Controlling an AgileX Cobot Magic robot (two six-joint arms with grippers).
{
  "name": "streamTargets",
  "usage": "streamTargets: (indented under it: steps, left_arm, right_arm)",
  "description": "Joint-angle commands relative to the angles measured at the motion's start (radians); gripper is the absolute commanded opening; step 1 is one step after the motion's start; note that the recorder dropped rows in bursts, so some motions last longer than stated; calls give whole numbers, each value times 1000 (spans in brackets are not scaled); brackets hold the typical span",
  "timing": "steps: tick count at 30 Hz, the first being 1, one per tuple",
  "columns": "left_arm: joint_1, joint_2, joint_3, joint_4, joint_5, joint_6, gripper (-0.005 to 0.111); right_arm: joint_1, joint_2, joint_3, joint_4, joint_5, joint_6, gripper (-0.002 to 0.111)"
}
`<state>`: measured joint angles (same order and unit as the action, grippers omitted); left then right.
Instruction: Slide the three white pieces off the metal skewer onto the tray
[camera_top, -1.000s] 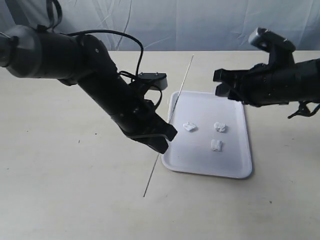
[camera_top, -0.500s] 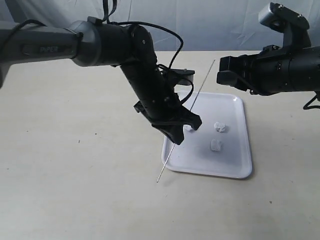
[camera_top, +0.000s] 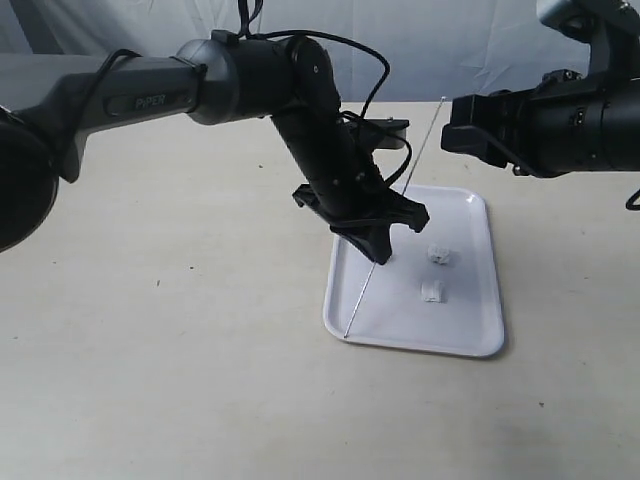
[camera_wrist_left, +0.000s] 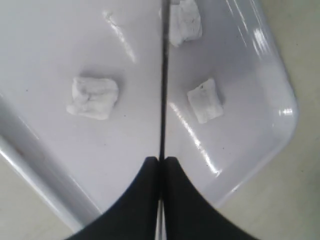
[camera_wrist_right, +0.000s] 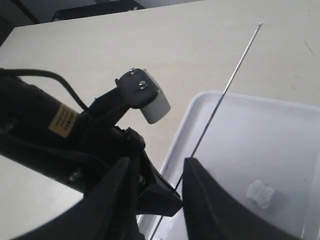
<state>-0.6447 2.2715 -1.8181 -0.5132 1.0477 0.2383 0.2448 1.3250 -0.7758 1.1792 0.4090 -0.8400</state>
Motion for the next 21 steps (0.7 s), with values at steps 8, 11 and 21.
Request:
streamTargets:
  steps: [8,11,21]
  left_arm:
    - [-5,48,-7,-9,51,-18,16]
    - [-5,48,-20,-10,47,-18,22]
    - [-5,-45,-83,232,28,-47,16]
  right_arm:
    - [-4,-36,2,-12,8,3,33]
    - [-4,-48,2,-18,8,5,33]
    - [-4,-90,2,-36,8,7,33]
